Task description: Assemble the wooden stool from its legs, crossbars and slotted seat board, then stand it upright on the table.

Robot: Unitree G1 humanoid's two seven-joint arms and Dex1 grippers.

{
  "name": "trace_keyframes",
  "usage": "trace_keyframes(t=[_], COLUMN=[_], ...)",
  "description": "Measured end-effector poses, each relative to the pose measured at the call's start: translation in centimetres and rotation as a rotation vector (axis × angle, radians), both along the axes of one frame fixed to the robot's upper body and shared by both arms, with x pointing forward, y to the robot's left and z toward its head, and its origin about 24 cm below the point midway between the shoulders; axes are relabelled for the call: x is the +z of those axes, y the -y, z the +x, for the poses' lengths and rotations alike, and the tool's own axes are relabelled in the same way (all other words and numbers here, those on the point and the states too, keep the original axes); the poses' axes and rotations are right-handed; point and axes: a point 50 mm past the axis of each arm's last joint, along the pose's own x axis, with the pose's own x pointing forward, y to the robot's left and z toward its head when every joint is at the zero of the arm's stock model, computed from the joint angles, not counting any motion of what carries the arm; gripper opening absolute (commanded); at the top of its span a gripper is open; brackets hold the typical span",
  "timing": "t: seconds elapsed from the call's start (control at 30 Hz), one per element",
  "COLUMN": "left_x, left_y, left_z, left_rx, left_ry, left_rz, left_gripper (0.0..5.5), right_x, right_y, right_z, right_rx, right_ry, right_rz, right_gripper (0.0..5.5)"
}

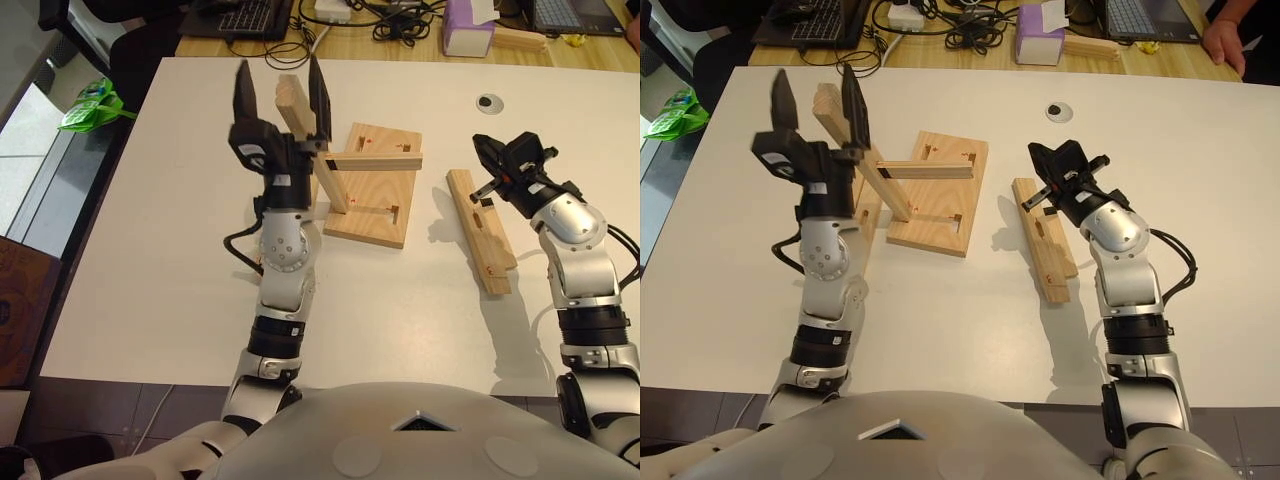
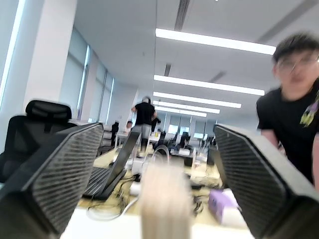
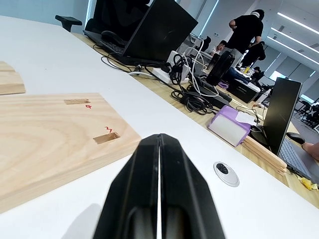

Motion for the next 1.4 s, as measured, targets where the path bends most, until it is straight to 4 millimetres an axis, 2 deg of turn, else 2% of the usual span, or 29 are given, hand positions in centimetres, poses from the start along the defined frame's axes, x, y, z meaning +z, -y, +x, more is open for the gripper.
trace_keyframes(t=[0.17,0.3,0.37,0.4,0.47,0.5,0.57,0.67,0.8,0.9,0.97,1.0,1.07,1.1,1.2,1.27,1.4], left_x=[4.8,7.9,8.9,8.7,6.9,6.2,2.9,-1.2,-3.9,-6.1,-6.6,-6.5,-6.5,-6.5,-6.2,-6.3,-7.7], left_y=[-0.7,-3.7,-6.1,-7.0,-9.9,-10.7,-12.3,-13.3,-13.7,-14.4,-14.7,-14.8,-15.7,-15.9,-15.8,-14.8,-13.8], left_z=[-0.4,-0.3,0.0,0.3,1.6,1.8,2.8,2.8,2.2,1.7,1.1,0.6,-0.5,-0.8,-1.0,-1.0,-1.5], left_rx=[-0.009,0.061,0.139,0.178,0.28,0.309,0.369,0.397,0.375,0.373,0.307,0.258,0.232,0.235,0.228,0.192,0.119], left_ry=[0.121,0.204,0.227,0.211,0.101,0.067,-0.099,-0.285,-0.398,-0.533,-0.581,-0.592,-0.62,-0.625,-0.608,-0.599,-0.685], left_rz=[-0.038,-0.039,-0.029,-0.03,-0.046,-0.047,-0.026,-0.003,0.056,0.124,0.202,0.25,0.311,0.308,0.304,0.301,0.351], left_gripper=[4.09,4.09,4.09,4.09,4.09,4.09,4.09,4.09,4.09,4.09,4.09,4.09,4.09,4.09,4.09,4.09,4.09], right_x=[0.1,0.3,0.4,0.4,0.5,0.5,0.6,0.3,-0.8,-1.0,-1.2,-1.5,-3.4,-3.7,-2.7,-2.1,-1.9], right_y=[-0.2,-0.3,-0.2,-0.2,-0.2,-0.2,-0.2,0.3,2.3,3.1,3.3,3.3,3.7,3.8,3.8,3.3,2.9], right_z=[-0.2,-0.3,-0.4,-0.4,-0.4,-0.4,-0.5,-1.0,-3.7,-4.8,-5.7,-6.9,-10.4,-11.2,-11.2,-11.0,-11.0], right_rx=[0.005,0.012,0.013,0.015,0.02,0.022,0.03,0.056,0.128,0.141,0.157,0.194,0.26,0.267,0.263,0.263,0.257], right_ry=[0.015,0.036,0.052,0.057,0.065,0.067,0.077,0.046,-0.084,-0.121,-0.167,-0.235,-0.445,-0.488,-0.461,-0.44,-0.425], right_rz=[0.008,0.01,0.012,0.012,0.012,0.012,0.012,0.019,0.002,-0.006,0.008,0.017,0.037,0.049,0.09,0.137,0.153], right_gripper=[0.0,0.0,0.0,0.0,0.0,0.0,0.0,0.0,0.0,0.0,0.0,0.0,0.0,0.0,0.0,0.0,0.0])
